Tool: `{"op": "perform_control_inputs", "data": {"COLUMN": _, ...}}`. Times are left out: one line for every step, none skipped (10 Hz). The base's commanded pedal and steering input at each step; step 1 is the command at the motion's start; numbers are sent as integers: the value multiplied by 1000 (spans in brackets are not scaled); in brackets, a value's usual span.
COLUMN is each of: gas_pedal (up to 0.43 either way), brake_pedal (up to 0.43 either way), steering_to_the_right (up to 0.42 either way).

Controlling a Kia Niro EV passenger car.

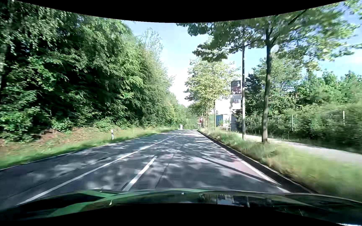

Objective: Follow the waypoints while adhering to traffic rules and regulations

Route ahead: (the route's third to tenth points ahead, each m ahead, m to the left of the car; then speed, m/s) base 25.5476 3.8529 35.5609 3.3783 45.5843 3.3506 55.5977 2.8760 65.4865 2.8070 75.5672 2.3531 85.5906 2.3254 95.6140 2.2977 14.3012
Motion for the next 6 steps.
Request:
{"op": "perform_control_inputs", "data": {"gas_pedal": 177, "brake_pedal": 0, "steering_to_the_right": -5}}
{"op": "perform_control_inputs", "data": {"gas_pedal": 177, "brake_pedal": 0, "steering_to_the_right": -5}}
{"op": "perform_control_inputs", "data": {"gas_pedal": 177, "brake_pedal": 0, "steering_to_the_right": -5}}
{"op": "perform_control_inputs", "data": {"gas_pedal": 177, "brake_pedal": 0, "steering_to_the_right": -5}}
{"op": "perform_control_inputs", "data": {"gas_pedal": 150, "brake_pedal": 0, "steering_to_the_right": -4}}
{"op": "perform_control_inputs", "data": {"gas_pedal": 118, "brake_pedal": 0, "steering_to_the_right": -4}}
